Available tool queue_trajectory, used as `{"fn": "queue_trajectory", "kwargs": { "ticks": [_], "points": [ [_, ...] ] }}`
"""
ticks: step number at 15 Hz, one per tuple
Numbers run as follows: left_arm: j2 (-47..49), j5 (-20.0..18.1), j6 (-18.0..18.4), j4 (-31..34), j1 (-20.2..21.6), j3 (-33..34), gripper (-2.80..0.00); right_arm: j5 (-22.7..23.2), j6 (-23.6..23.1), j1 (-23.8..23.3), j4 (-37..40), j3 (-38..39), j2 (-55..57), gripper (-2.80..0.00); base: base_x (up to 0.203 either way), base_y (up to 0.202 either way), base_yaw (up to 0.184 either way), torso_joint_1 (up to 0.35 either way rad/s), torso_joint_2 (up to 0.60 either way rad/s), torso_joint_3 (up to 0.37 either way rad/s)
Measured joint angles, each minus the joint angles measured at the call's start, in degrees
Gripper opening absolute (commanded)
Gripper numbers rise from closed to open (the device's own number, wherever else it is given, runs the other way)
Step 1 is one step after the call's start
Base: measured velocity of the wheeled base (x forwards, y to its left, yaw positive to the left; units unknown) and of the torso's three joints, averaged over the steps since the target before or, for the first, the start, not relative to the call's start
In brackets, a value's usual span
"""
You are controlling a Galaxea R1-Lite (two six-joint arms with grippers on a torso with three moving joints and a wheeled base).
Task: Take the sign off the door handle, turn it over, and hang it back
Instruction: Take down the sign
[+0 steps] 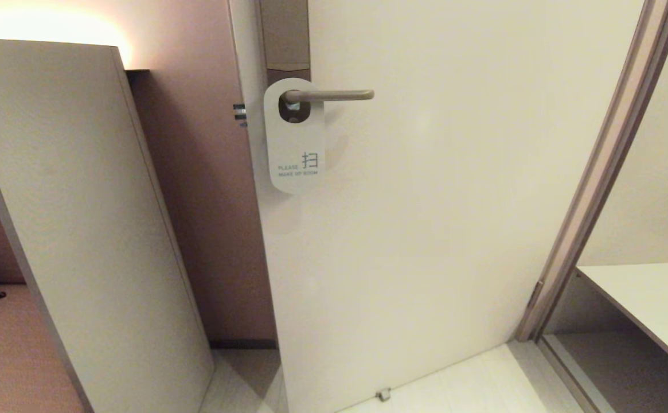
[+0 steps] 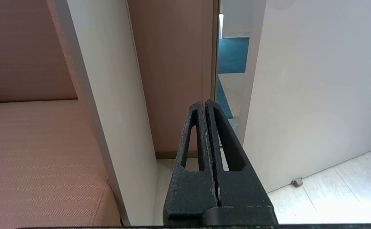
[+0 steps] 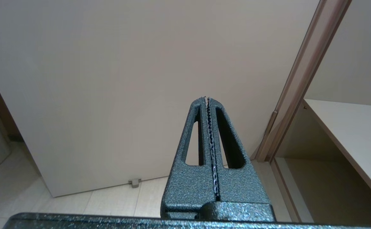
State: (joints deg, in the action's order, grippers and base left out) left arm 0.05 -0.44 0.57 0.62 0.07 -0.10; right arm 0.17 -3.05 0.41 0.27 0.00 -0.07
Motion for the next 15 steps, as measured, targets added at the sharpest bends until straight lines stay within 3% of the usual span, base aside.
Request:
{"fn": "queue_trajectory", "kwargs": {
  "ticks": [15],
  "points": [
    [0.0, 0.3, 0.2, 0.0, 0.0, -0.1, -2.8, 0.0, 0.0, 0.0, 0.0, 0.0, 0.0, -2.8, 0.0, 0.0, 0.0, 0.0, 0.0, 0.0]
  ]
}}
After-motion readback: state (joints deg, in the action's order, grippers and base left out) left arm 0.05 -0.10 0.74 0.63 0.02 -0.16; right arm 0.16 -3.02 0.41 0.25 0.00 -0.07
